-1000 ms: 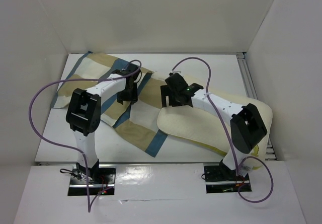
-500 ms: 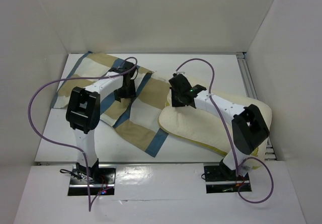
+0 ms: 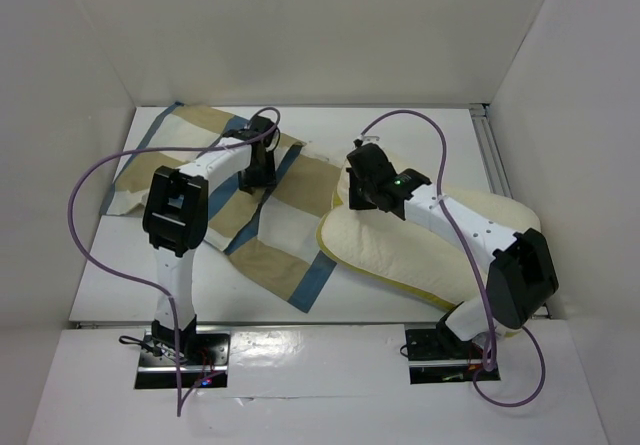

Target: Put the pillow into the pillowcase

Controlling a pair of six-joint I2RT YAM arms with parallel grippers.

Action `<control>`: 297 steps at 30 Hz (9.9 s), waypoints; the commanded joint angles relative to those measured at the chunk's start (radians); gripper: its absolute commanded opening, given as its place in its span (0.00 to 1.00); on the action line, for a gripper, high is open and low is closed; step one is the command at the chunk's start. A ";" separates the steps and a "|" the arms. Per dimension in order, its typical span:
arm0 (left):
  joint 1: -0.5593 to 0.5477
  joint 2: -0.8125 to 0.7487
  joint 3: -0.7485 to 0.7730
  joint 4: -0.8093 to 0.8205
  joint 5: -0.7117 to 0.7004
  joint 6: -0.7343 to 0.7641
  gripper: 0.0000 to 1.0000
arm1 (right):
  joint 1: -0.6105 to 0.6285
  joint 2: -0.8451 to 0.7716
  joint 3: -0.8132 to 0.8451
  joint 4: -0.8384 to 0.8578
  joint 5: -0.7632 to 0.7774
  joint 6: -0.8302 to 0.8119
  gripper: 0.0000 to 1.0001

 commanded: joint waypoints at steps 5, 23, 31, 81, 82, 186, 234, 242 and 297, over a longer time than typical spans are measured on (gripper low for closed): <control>0.018 0.007 0.045 -0.049 -0.079 -0.003 0.55 | -0.005 -0.069 0.011 -0.006 0.021 -0.004 0.00; 0.046 -0.171 0.023 -0.086 0.094 0.037 0.00 | 0.038 -0.078 0.041 0.034 -0.041 -0.074 0.00; 0.046 -0.297 0.014 -0.121 0.186 0.056 0.00 | 0.279 -0.078 0.061 0.097 -0.118 -0.147 0.00; 0.103 -0.515 -0.110 -0.228 0.279 0.116 0.00 | 0.121 0.506 0.497 0.215 -0.330 -0.306 0.00; 0.113 -0.524 -0.119 -0.228 0.279 0.103 0.00 | 0.121 0.497 0.488 0.203 -0.350 -0.318 0.00; 0.175 -0.740 -0.400 -0.070 0.693 0.131 0.00 | 0.032 0.572 0.702 0.106 -0.606 -0.378 0.00; 0.241 -0.802 -0.450 -0.099 0.783 0.142 0.00 | 0.213 0.566 0.649 0.094 -0.216 -0.191 0.00; 0.241 -0.793 -0.360 -0.072 0.923 0.057 0.00 | 0.202 0.677 0.632 0.191 -0.312 -0.090 0.00; -0.117 0.205 0.563 -0.079 -0.390 0.090 0.31 | -0.519 -0.003 -0.210 0.132 -0.235 0.031 0.95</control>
